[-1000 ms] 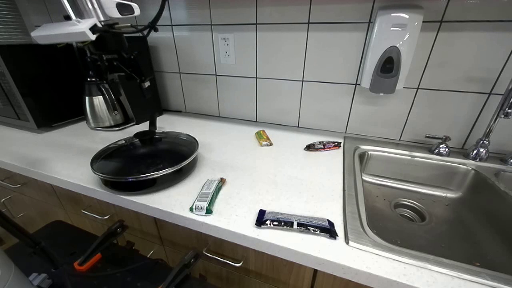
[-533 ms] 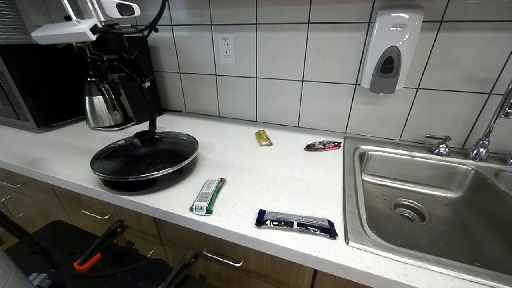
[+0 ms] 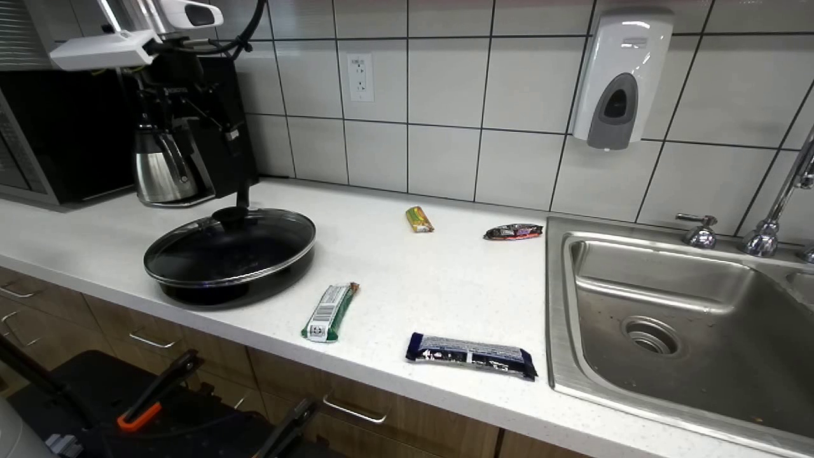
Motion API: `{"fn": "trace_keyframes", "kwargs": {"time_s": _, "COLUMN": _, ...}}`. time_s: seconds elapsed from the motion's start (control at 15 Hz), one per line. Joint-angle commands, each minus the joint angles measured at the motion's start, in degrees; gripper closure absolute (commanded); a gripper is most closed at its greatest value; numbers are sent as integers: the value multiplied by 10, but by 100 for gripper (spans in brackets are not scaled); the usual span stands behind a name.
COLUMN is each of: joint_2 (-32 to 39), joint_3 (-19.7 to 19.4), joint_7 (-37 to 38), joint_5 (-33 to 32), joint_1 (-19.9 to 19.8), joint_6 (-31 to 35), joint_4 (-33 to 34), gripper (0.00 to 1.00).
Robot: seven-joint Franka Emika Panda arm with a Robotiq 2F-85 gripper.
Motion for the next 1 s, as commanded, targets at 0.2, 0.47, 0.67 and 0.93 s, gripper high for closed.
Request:
{"fn": "trace_keyframes", "kwargs": {"time_s": 0.2, "joint_2": 4, "joint_3": -15, "joint_7": -15, "joint_5": 14, "joint_1": 16, "joint_6": 10, "joint_4": -5, "gripper": 0}}
{"fn": "trace_keyframes", "kwargs": {"time_s": 0.47, "joint_2": 9, "joint_3": -20, "joint_7": -15, "joint_5": 27, "joint_1": 25, "joint_6": 31, "joint_4": -24, "gripper": 0}}
{"fn": "trace_keyframes", "kwargs": {"time_s": 0.67, "joint_2": 15, "joint_3": -19, "joint_7": -8, "joint_5": 23, "joint_1": 24, "joint_6": 51, "joint_4": -36, "gripper": 0}}
{"fn": "trace_keyframes", "kwargs": {"time_s": 0.93, "joint_2": 23, "joint_3": -18, "joint_7": -4, "joint_5": 22, "joint_1": 23, "joint_6": 82, "joint_4": -56, "gripper": 0}}
